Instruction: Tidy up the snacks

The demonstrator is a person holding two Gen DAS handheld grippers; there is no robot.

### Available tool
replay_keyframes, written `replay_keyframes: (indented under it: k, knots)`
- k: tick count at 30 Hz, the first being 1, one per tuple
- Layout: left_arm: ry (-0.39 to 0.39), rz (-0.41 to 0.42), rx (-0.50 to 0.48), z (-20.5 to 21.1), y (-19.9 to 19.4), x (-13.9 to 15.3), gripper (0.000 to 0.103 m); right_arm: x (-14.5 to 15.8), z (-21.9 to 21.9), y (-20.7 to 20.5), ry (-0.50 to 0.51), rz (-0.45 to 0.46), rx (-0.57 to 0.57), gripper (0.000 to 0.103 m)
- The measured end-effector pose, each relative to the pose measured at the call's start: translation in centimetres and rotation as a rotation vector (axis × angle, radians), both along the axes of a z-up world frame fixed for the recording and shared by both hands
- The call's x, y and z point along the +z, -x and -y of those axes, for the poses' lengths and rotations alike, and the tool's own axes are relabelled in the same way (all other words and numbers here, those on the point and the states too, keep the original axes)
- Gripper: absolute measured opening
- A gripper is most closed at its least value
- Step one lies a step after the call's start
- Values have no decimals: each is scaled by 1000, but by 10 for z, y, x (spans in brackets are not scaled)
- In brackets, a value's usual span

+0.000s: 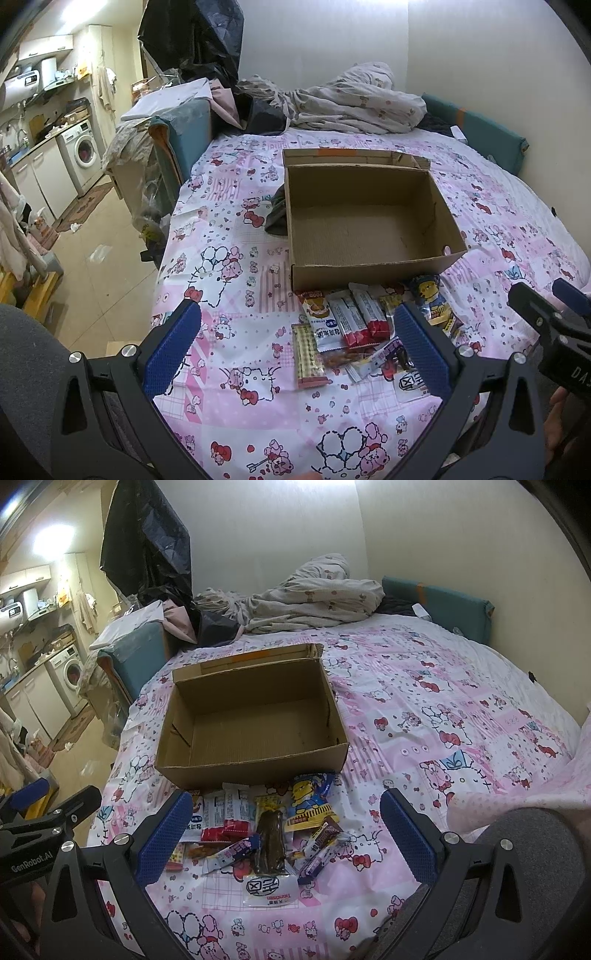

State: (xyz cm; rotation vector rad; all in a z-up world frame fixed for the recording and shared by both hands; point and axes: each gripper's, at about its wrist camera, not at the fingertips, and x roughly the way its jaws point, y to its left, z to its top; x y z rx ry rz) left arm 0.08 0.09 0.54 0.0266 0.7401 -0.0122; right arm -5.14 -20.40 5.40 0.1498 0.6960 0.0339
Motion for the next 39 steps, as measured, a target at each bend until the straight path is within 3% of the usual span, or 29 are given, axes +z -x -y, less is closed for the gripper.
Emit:
replay_keyframes:
  k: [39]
  knots:
    - [-14, -1, 17, -3, 2, -2, 103, -2, 0, 0, -3, -8, -5, 103]
